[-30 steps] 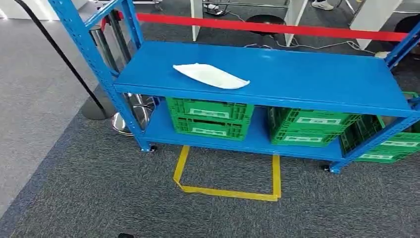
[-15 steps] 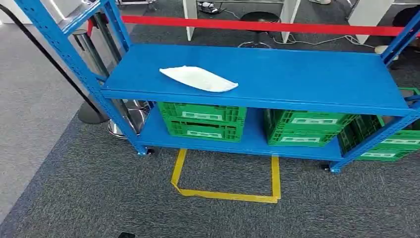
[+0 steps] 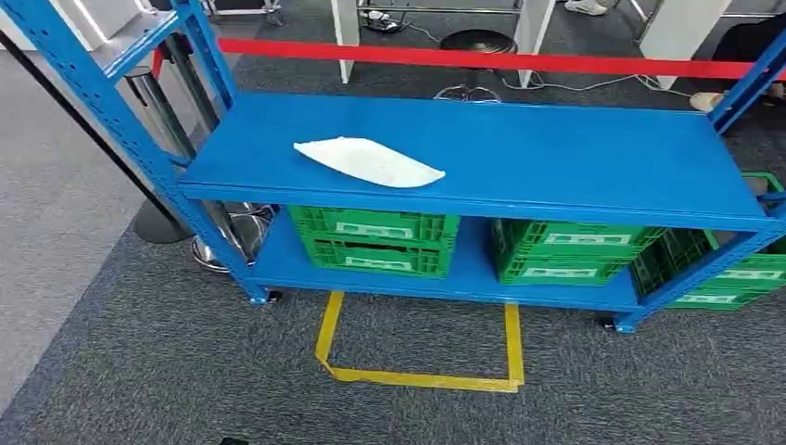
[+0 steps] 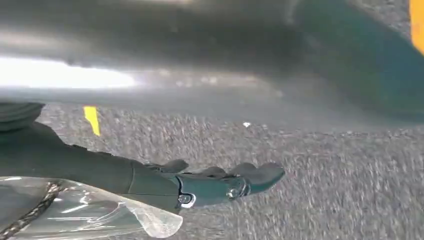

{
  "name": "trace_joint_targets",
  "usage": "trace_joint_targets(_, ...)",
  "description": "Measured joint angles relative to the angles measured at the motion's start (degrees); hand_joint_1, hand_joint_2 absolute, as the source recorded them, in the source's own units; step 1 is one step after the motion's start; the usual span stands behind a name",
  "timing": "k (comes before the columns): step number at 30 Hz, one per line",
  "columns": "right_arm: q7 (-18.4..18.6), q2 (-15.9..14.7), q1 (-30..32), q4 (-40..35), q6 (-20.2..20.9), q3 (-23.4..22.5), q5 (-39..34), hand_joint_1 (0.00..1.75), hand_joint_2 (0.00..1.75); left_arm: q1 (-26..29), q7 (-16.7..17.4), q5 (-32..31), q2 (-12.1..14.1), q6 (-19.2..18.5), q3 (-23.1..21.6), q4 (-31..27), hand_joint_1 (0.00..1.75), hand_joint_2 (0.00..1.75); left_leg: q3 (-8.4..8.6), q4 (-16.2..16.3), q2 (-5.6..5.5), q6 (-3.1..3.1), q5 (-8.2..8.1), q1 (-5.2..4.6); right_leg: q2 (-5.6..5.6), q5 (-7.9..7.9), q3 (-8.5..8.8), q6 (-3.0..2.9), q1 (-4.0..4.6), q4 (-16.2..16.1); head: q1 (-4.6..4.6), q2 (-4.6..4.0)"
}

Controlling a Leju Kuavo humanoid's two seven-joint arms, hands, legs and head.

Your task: Take the parts from the cabinet and place them on the table.

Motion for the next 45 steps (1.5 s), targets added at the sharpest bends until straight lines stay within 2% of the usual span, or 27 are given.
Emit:
trace_joint_targets(1, -0.05, 0.0, -0.08, 0.0, 0.0, -0.04, 0.04, 0.0, 0.0, -0.1, -0.02, -0.04, 0.0, 0.0, 0.02, -0.02, 0.0, 0.0, 0.58, -0.63, 0.08, 0.19, -0.05, 0.09, -0.11, -1.02, -1.07, 0.24, 0.2, 2.14, 0.4, 0.0)
trace_joint_targets(4, 0.02, 0.02, -0.02, 0.02, 0.04, -0.07, 0.13, 0.0, 0.0, -0.29, -0.02, -0.09, -0.07, -0.07, 0.09, -0.02, 0.0, 0.0, 1.14, -0.73, 0.29, 0.66, -0.77, 0.12, -0.15, -5.85, -9.74, 0.95, -0.11, 15.62, 0.44, 0.0)
trace_joint_targets(5, 0.02, 0.02, 0.13, 0.0, 0.04, -0.09, 0.13, 0.0, 0.0, -0.27, -0.02, -0.09, -0.07, -0.09, 0.09, -0.02, 0.0, 0.0, 1.48, -0.73, 0.28, 0.65, -1.1, 0.14, -0.16, -5.65, -11.69, 1.15, -0.14, 17.84, 0.38, 0.0)
trace_joint_targets(6, 0.04, 0.02, 0.24, 0.0, 0.04, -0.15, 0.18, 0.0, 0.0, -0.14, 0.0, -0.07, -0.07, -0.09, 0.09, -0.02, 0.0, 0.0, 2.02, -0.72, 0.24, 0.55, -1.51, 0.25, -0.19, -3.76, -12.27, 1.31, -0.25, 17.26, 0.48, 0.0)
trace_joint_targets(9, 0.04, -0.04, 0.25, 0.0, 0.04, -0.46, 0.33, 0.0, 0.0, 0.01, 0.0, -0.13, -0.09, -0.15, 0.13, -0.02, 0.0, 0.0, 4.26, -0.69, 0.2, -0.3, -3.17, 0.55, -0.8, 6.24, -8.03, 1.77, -0.86, 4.32, 0.46, 0.0)
trace_joint_targets(10, 0.04, 0.02, 0.23, 0.04, 0.06, -0.5, 0.37, 0.0, 0.0, -0.01, 0.0, -0.17, 0.0, -0.15, 0.18, -0.04, 0.0, 0.0, 4.29, -0.56, 0.18, -0.86, -3.8, 0.14, -1.16, 6.04, -7.0, 1.9, -0.8, 2.5, 0.66, 0.0)
trace_joint_targets(11, 0.06, 0.02, -0.02, 0.02, 0.07, -0.52, 0.44, 0.0, 0.0, -0.15, 0.02, -0.24, -0.04, -0.15, 0.22, -0.06, 0.0, 0.0, 4.21, -0.17, 0.15, -1.23, -4.31, -0.01, -0.94, 5.42, -6.23, 0.76, -0.75, 1.55, 0.83, 0.0)
trace_joint_targets(16, 0.13, 0.0, 0.31, 0.0, 0.07, -0.63, 0.52, 0.0, 0.0, -0.28, 0.0, -0.44, -0.04, -0.15, 0.22, -0.18, 0.0, 0.0, 4.66, 0.77, 0.29, -2.33, -5.69, 0.26, -0.76, 4.5, -5.32, -1.26, -0.73, 1.34, 0.14, 0.0)
trace_joint_targets(19, 0.13, 0.0, -0.01, -0.04, 0.07, -0.89, 0.55, 0.0, 0.0, -0.33, 0.0, -0.48, -0.02, -0.15, 0.24, -0.22, 0.0, 0.0, -3.11, 14.4, 0.27, -2.57, -10.44, 0.27, -0.76, 3.55, -4.38, -1.92, -0.48, 1.33, -0.02, 0.0)
trace_joint_targets(20, 0.13, 0.02, 0.01, -0.04, 0.07, -0.92, 0.57, 0.0, 0.0, -0.25, 0.02, -0.5, -0.02, -0.15, 0.26, -0.22, 0.0, 0.0, -5.46, 17.62, 0.26, -2.48, -10.56, 0.27, -0.67, 3.18, -3.88, -2.02, -0.38, 1.33, -0.02, 0.0)
trace_joint_targets(21, 0.2, 0.02, 0.18, -0.04, 0.09, -0.94, 0.68, 0.0, 0.0, -0.13, 0.02, -0.55, -0.02, -0.18, 0.42, -0.22, 0.0, 0.0, -6.47, 17.97, 0.24, -2.27, -9.19, 0.23, -0.54, 2.72, -3.26, -2.03, -0.27, 1.33, 0.0, 0.0)
trace_joint_targets(22, 0.2, 0.02, 0.27, -0.04, 0.09, -0.94, 0.74, 0.0, 0.0, -0.01, 0.02, -0.65, -0.02, -0.2, 0.55, -0.22, 0.0, 0.0, -6.31, 15.95, 0.21, -1.91, -6.62, 0.15, -0.34, 2.27, -2.54, -2.0, -0.17, 1.33, -0.06, 0.0)
trace_joint_targets(24, 0.22, 0.02, 0.24, -0.04, 0.07, -1.01, 0.9, 0.0, 0.0, 0.03, 0.02, -0.7, -0.02, -0.22, 0.66, -0.24, 0.0, 0.0, -4.07, 7.3, 0.13, -0.56, 0.41, -0.31, -0.11, 1.28, -1.05, -1.86, 0.09, 1.27, -0.06, 0.0)
trace_joint_targets(25, 0.22, 0.04, 0.3, -0.04, 0.07, -1.03, 1.05, 0.0, 0.0, 0.09, 0.02, -0.81, 0.0, -0.22, 0.72, -0.28, 0.0, 0.0, -3.04, 4.33, 0.03, 0.3, 1.76, -0.75, -0.11, 0.79, -1.53, -1.78, -0.05, 1.06, 0.0, 0.0)
trace_joint_targets(27, 0.35, 0.15, 0.0, -0.09, 0.07, -1.11, 1.31, 0.0, 0.0, -0.09, 0.07, -1.05, -0.09, -0.26, 0.98, -0.39, 0.0, 0.0, -1.75, 2.2, 0.13, 0.35, -0.23, -0.88, -0.05, 0.24, -1.04, -1.07, 0.18, 1.04, 0.0, 0.0)
trace_joint_targets(29, 0.48, 0.15, 0.01, -0.09, 0.09, -1.16, 1.49, 0.0, 0.0, 0.01, 0.07, -1.2, -0.11, -0.31, 1.07, -0.48, 0.0, 0.0, -1.75, 1.93, 0.0, 0.35, -0.29, -1.0, -0.32, 0.22, -0.67, -0.62, 0.06, 0.26, 0.0, 0.0)
trace_joint_targets(31, 0.46, 0.13, -0.03, -0.17, 0.07, -1.18, 1.57, 0.0, 0.0, 0.14, 0.05, -1.2, -0.26, -0.31, 1.14, -0.52, 0.0, 0.0, -0.06, 0.05, -0.06, 0.43, -0.04, -0.35, -0.41, -0.58, 0.09, 0.0, 0.09, 0.68, 0.13, 0.0)
trace_joint_targets(32, 0.48, 0.15, -0.14, -0.17, 0.04, -1.2, 1.55, 0.0, 0.0, 0.04, 0.04, -1.2, -0.33, -0.33, 1.14, -0.55, 0.0, 0.0, 0.35, -0.22, 0.01, 0.63, -0.17, -0.22, -0.42, -1.96, -1.69, 0.24, 0.12, 3.69, 0.24, 0.0)
trace_joint_targets(34, 0.48, 0.18, -0.14, -0.2, 0.07, -1.22, 1.62, 0.0, 0.0, -0.19, 0.04, -1.2, -0.46, -0.37, 1.16, -0.57, 0.0, 0.0, 0.66, -0.2, 0.07, 0.8, -0.62, -0.2, -0.46, -5.21, -7.83, 0.65, -0.05, 13.3, 0.22, 0.0)
trace_joint_targets(35, 0.48, 0.15, 0.02, -0.2, 0.07, -1.29, 1.62, 0.0, 0.0, -0.18, 0.04, -1.22, -0.5, -0.37, 1.16, -0.57, 0.0, 0.0, 0.98, -0.19, 0.06, 0.82, -1.0, -0.19, -0.46, -5.41, -10.33, 0.8, -0.06, 16.47, 0.13, 0.0)
trace_joint_targets(36, 0.48, 0.15, 0.15, -0.2, 0.07, -1.36, 1.62, 0.0, 0.0, -0.15, 0.04, -1.22, -0.5, -0.37, 1.18, -0.57, 0.0, 0.0, 1.47, -0.18, 0.02, 0.76, -1.41, -0.12, -0.48, -4.3, -11.88, 0.93, -0.07, 17.38, 0.24, 0.0)
trace_joint_targets(37, 0.5, 0.15, 0.25, -0.2, 0.07, -1.4, 1.62, 0.0, 0.0, -0.02, 0.04, -1.22, -0.5, -0.37, 1.2, -0.57, 0.0, 0.0, 2.21, -0.18, -0.04, 0.61, -1.91, -0.01, -0.48, -1.71, -12.0, 1.03, -0.12, 15.65, 0.18, 0.0)
trace_joint_targets(39, 0.5, 0.13, 0.27, -0.22, 0.04, -1.42, 1.62, 0.0, 0.0, 0.09, 0.07, -1.25, -0.52, -0.37, 1.27, -0.57, 0.0, 0.0, 3.81, -0.12, -0.05, 0.12, -3.08, 0.27, -0.61, 5.15, -9.65, 1.32, -0.4, 7.51, 0.22, 0.0)
trace_joint_targets(40, 0.5, 0.13, 0.26, -0.22, 0.0, -1.46, 1.71, 0.0, 0.0, 0.06, 0.07, -1.31, -0.55, -0.37, 1.33, -0.57, 0.0, 0.0, 4.24, -0.02, -0.02, -0.33, -3.81, 0.3, -0.87, 7.19, -8.45, 1.51, -0.66, 3.37, 0.24, 0.0)
trace_joint_targets(41, 0.54, 0.29, 0.17, -0.17, 0.02, -1.49, 1.75, 0.0, 0.0, -0.15, 0.04, -1.36, -0.44, -0.37, 1.51, -0.66, 0.0, 0.0, 4.32, 0.36, -0.14, -0.88, -4.56, -0.24, -0.83, 5.97, -7.51, 1.44, -0.32, 2.84, 0.57, 0.0)
trace_joint_targets(42, 0.63, 0.31, -0.05, -0.2, 0.04, -1.51, 1.75, 0.0, 0.0, -0.18, 0.07, -1.4, -0.5, -0.37, 1.57, -0.68, 0.0, 0.0, 4.34, 0.31, -0.11, -1.11, -4.71, -0.25, -0.65, 5.53, -7.05, 0.08, -0.38, 2.83, 0.51, 0.02)
trace_joint_targets(45, 0.59, 0.31, 0.1, -0.2, 0.0, -1.71, 1.77, 0.0, 0.0, -0.38, 0.04, -1.46, -0.48, -0.39, 1.57, -0.72, 0.0, 0.0, 4.77, 0.03, -0.06, -1.51, -5.2, -0.12, -0.55, 5.04, -6.96, -0.98, -0.43, 2.63, -0.13, 0.0)
